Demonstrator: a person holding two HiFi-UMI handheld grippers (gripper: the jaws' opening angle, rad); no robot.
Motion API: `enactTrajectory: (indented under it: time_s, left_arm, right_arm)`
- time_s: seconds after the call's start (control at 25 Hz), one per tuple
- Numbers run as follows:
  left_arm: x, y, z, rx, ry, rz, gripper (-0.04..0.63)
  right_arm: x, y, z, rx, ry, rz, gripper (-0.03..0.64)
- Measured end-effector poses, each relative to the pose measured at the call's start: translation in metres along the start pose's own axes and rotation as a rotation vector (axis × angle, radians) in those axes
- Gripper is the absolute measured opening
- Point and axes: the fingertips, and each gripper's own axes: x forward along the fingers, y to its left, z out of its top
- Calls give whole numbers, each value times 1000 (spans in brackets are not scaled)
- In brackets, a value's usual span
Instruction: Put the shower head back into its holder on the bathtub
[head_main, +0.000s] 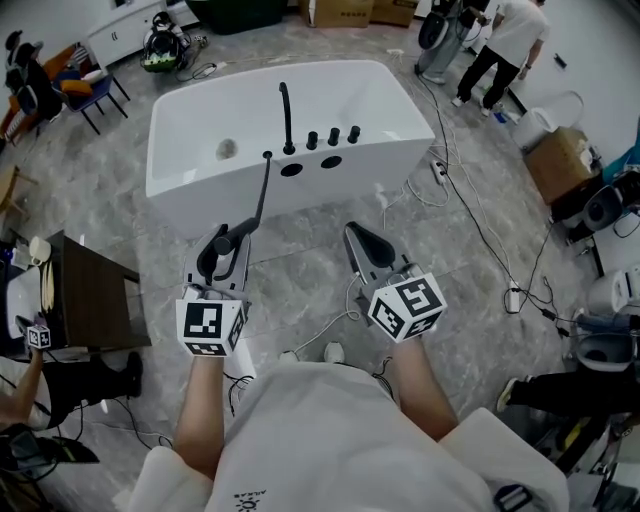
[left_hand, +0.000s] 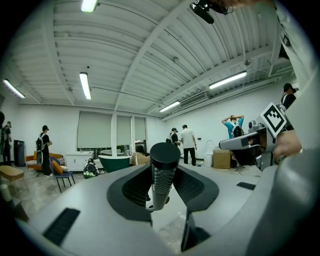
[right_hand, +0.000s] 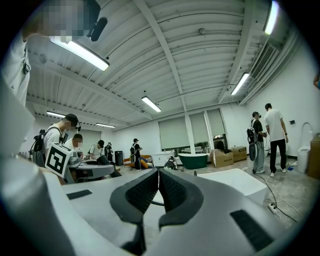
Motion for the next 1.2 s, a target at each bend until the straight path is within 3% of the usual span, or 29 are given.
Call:
enactTrajectory:
  time_s: [0.64, 1.2]
  left_arm:
    - [-12, 15, -9, -2, -14, -58, 146]
    - [-18, 37, -9, -14, -18, -50, 146]
  right_arm:
    - [1, 30, -7, -20, 16, -49, 18]
    - [24, 49, -5, -28, 25, -18, 18]
